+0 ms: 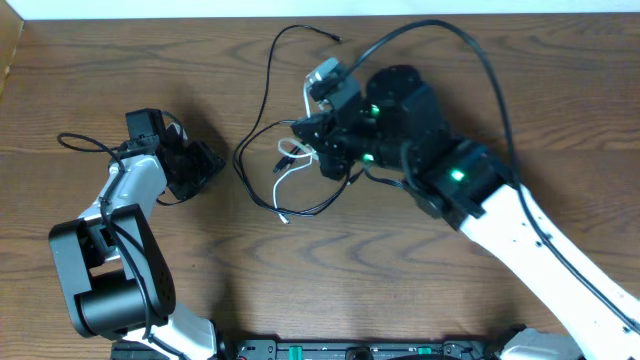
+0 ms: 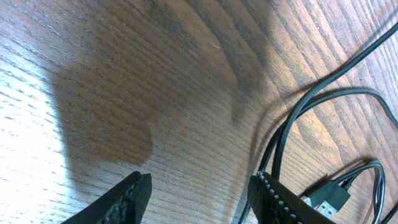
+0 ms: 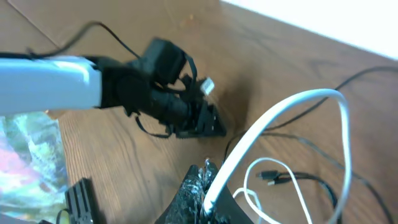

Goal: Untangle cables
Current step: 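Carry the white cable rightward with the right gripper, separating it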

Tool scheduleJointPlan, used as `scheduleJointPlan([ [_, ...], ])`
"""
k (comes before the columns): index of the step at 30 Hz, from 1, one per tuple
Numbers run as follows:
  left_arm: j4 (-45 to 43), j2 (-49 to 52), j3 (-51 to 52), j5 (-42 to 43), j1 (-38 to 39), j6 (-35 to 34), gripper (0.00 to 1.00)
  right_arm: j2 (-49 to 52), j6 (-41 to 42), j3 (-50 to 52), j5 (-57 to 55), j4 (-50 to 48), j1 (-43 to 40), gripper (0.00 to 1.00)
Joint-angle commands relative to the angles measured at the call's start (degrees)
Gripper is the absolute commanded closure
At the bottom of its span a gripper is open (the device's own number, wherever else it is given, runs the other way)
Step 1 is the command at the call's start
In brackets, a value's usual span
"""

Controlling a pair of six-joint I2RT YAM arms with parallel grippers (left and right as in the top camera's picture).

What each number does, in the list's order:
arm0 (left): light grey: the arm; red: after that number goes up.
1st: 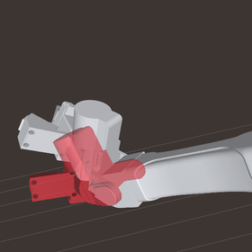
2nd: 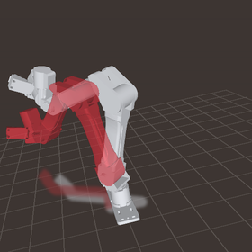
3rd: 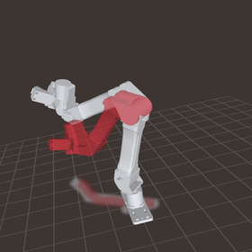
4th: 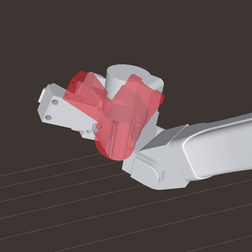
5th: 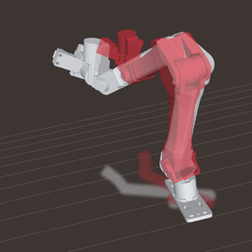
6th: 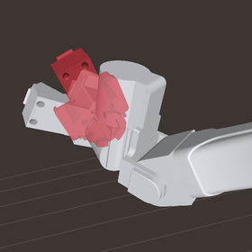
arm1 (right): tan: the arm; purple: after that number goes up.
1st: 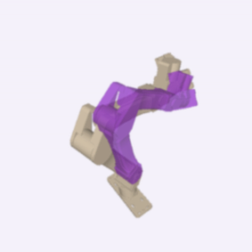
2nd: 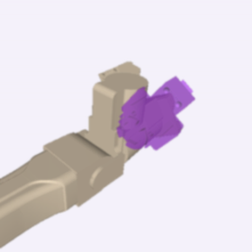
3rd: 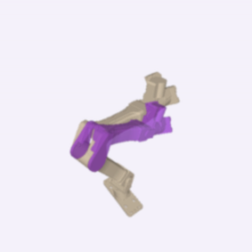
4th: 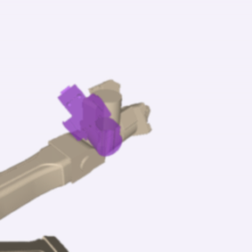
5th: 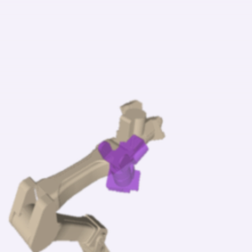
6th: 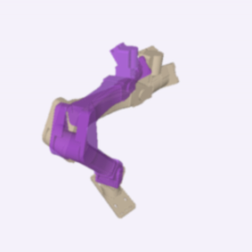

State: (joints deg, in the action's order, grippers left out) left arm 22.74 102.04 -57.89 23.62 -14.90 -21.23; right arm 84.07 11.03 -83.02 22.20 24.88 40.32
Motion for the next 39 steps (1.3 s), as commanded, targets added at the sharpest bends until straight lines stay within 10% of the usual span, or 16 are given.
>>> scheduleJointPlan([
  [1, 0.3, -1.0, -0.8, -0.7, -0.2, -0.5, 0.44, -2.9, -2.2, -0.1, -1.3, 0.5, 0.1, 0.99],
  [39, 0.3, -1.0, -0.8, -0.7, -0.2, -0.5, 0.44, -11.7, -9.0, -0.1, -45.2, 0.6, -2.9, 0.99],
])
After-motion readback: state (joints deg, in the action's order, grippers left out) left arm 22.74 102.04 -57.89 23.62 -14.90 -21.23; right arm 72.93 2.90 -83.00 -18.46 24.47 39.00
